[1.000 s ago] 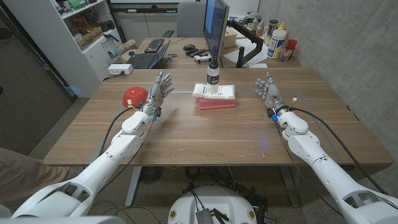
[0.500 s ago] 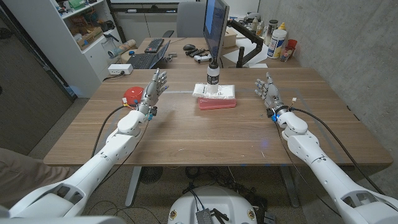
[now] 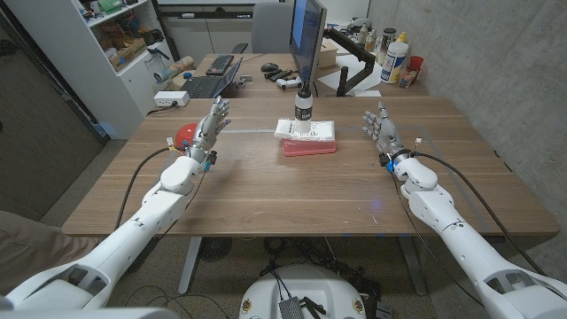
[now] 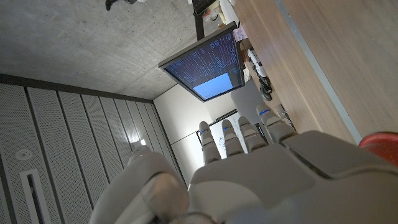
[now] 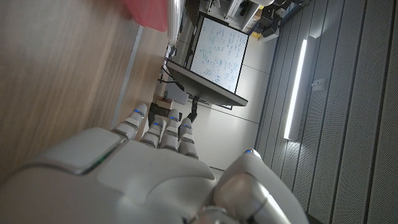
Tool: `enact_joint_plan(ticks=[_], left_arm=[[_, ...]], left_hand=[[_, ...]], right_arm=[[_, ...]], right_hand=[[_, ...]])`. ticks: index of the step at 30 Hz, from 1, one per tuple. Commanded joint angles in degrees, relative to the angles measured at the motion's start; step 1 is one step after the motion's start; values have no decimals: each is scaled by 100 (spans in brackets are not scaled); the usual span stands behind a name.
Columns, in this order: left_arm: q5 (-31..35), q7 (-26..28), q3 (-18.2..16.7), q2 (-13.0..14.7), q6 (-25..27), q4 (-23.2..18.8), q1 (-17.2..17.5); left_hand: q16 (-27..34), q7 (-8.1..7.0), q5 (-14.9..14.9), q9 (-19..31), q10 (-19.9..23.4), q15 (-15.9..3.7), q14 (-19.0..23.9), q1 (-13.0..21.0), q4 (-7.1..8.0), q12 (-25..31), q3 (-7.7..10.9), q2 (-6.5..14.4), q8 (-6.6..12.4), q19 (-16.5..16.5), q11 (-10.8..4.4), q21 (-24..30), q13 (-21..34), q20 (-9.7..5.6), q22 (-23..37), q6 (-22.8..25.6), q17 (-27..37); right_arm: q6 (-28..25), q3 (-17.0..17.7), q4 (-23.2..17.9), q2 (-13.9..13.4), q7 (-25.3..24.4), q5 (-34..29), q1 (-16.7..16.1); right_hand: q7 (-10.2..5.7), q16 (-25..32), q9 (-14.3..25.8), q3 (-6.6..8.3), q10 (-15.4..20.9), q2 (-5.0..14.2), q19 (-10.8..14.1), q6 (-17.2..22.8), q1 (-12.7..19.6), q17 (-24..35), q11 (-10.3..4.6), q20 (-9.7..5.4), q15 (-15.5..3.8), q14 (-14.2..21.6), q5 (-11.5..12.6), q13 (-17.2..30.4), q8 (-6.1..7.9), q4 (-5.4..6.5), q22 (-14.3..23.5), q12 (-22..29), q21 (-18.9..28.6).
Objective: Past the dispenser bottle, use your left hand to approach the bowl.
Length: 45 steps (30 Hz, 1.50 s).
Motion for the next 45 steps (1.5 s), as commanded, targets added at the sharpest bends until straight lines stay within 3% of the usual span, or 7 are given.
enact_joint_plan(ticks=[1,9,12,16,32,38,45], left_arm=[[446,477,-66,204,2,-138,127],[933,798,2,241,-99,-99,60],[1256,968,80,269,-139,-74,32],[1675,1386,107,270,-124,-121,66],[1753,1674,-1,255,1,-5,79],[2081,1984,10,374,271,-130,111],[2474,2301,67,466,558,-260,111]], left_hand=[[-7,-4,13,18,34,-81,-39,80,4,31,-22,2,24,31,8,-8,7,-37,17,90,22],[-27,4,25,17,42,-118,-128,115,-18,35,-18,10,39,-18,12,-32,7,-93,15,141,21],[-28,46,46,16,63,-276,-209,177,-57,42,-11,22,54,-58,13,-53,7,-457,7,212,17],[-27,104,62,15,128,-393,-254,218,-85,65,-9,26,91,-101,8,-72,6,-603,-1,336,12],[-22,114,81,14,140,-364,-281,263,-114,64,-5,29,100,-119,-8,-78,6,-527,-7,403,8],[-27,96,106,13,172,-200,-362,320,-151,70,2,44,86,-173,-23,-88,7,-174,-3,429,8],[-13,71,113,13,264,-139,-371,330,-160,99,-1,51,95,-192,-53,-85,7,-91,3,484,12]], right_arm=[[-28,-50,84,25,-10,-56,97],[-28,-74,120,34,12,-69,133],[-35,-76,116,28,10,-77,126],[-47,-67,103,18,6,-70,115],[-66,-71,95,10,11,-74,108],[-87,-52,77,14,-4,-53,87],[-59,-48,109,12,21,-55,91]], right_hand=[[-6,27,19,-27,36,56,28,71,-14,19,20,11,-20,8,27,8,31,27,23,4,-21],[-6,27,19,-33,37,59,37,71,-13,19,15,5,-22,6,26,8,29,29,24,0,-36],[-4,28,19,-36,32,60,39,74,-12,19,23,6,-24,9,26,8,29,30,24,-4,-44],[0,28,19,-39,46,62,40,76,-11,19,15,7,-22,7,26,8,29,31,24,-1,-51],[9,28,19,-54,78,70,49,88,-8,18,27,14,-24,7,25,9,29,36,26,0,-94],[11,28,19,-59,81,73,53,93,-6,18,17,15,-23,8,24,9,30,37,26,-2,-106],[13,27,19,-64,80,75,55,94,-5,18,8,18,-23,5,23,10,29,39,27,-6,-120]])
